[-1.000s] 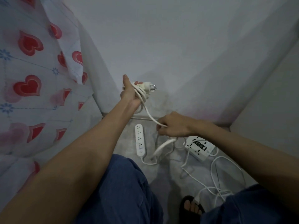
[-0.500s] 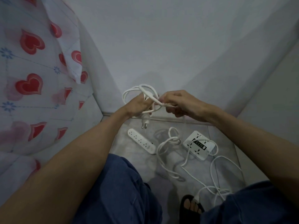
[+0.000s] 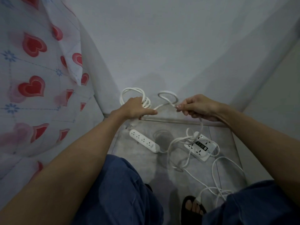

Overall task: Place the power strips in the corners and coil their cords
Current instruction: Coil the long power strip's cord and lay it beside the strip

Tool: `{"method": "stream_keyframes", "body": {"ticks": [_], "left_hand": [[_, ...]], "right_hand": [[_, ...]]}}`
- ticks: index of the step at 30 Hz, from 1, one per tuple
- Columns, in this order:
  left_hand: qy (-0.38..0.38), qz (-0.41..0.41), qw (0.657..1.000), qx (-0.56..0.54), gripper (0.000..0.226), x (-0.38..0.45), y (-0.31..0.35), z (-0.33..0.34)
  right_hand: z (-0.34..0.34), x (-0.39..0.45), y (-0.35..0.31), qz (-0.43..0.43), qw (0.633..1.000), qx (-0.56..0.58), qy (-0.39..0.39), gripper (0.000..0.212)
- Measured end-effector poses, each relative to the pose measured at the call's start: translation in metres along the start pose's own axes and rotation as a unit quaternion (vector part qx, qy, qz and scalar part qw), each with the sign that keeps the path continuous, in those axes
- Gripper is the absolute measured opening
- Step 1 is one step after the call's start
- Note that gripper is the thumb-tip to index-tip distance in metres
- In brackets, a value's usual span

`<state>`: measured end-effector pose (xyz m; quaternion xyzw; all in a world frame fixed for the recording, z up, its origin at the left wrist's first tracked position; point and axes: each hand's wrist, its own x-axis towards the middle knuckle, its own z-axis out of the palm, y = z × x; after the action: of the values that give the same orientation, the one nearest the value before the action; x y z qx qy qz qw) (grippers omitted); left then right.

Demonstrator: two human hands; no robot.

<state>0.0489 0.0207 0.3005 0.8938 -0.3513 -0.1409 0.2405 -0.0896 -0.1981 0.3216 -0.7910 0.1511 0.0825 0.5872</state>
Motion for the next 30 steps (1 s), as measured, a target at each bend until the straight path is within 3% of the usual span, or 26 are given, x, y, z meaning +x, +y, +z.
{"method": "stream_keyframes", "body": {"ticks": [3, 5, 9, 11, 15, 19, 21, 23, 26, 30], "left_hand": [[0.076, -0.061, 0.994, 0.054, 0.046, 0.001, -0.015, 0.001], [0.063, -0.101, 0.991, 0.059, 0.05, 0.004, -0.03, 0.004], [0.013, -0.186, 0.982, -0.008, 0.055, -0.002, -0.062, 0.01], [0.01, -0.198, 0.98, 0.011, 0.05, -0.005, -0.069, 0.009], [0.031, -0.176, 0.983, 0.028, 0.045, -0.003, -0.064, 0.003], [0.06, -0.134, 0.989, 0.033, 0.044, 0.005, -0.039, -0.001], [0.075, -0.109, 0.989, 0.07, 0.041, 0.008, -0.027, 0.0], [0.077, -0.093, 0.99, 0.079, 0.037, 0.009, -0.026, 0.002], [0.018, -0.067, 0.997, 0.045, 0.039, 0.001, -0.025, 0.0], [-0.13, -0.031, 0.977, -0.169, 0.032, -0.014, 0.007, -0.005]], "right_hand": [[-0.005, -0.002, 0.0, -0.018, 0.997, 0.014, -0.068, 0.024], [-0.009, -0.004, -0.004, -0.048, 0.993, 0.069, -0.086, 0.024], [-0.031, -0.004, 0.001, -0.053, 0.97, 0.237, 0.004, 0.035], [-0.037, -0.007, 0.012, -0.046, 0.977, 0.2, 0.054, 0.035], [-0.03, -0.005, 0.021, -0.049, 0.994, -0.016, 0.101, 0.036], [-0.011, -0.002, 0.012, -0.045, 0.997, -0.03, 0.049, 0.013], [-0.002, -0.003, 0.007, -0.078, 0.995, -0.048, 0.034, 0.019], [0.0, 0.001, -0.001, -0.136, 0.983, -0.084, 0.095, 0.018], [-0.013, 0.011, -0.004, -0.164, 0.939, -0.11, 0.281, 0.031], [-0.036, 0.016, 0.019, -0.118, 0.912, -0.16, 0.359, 0.031]]}}
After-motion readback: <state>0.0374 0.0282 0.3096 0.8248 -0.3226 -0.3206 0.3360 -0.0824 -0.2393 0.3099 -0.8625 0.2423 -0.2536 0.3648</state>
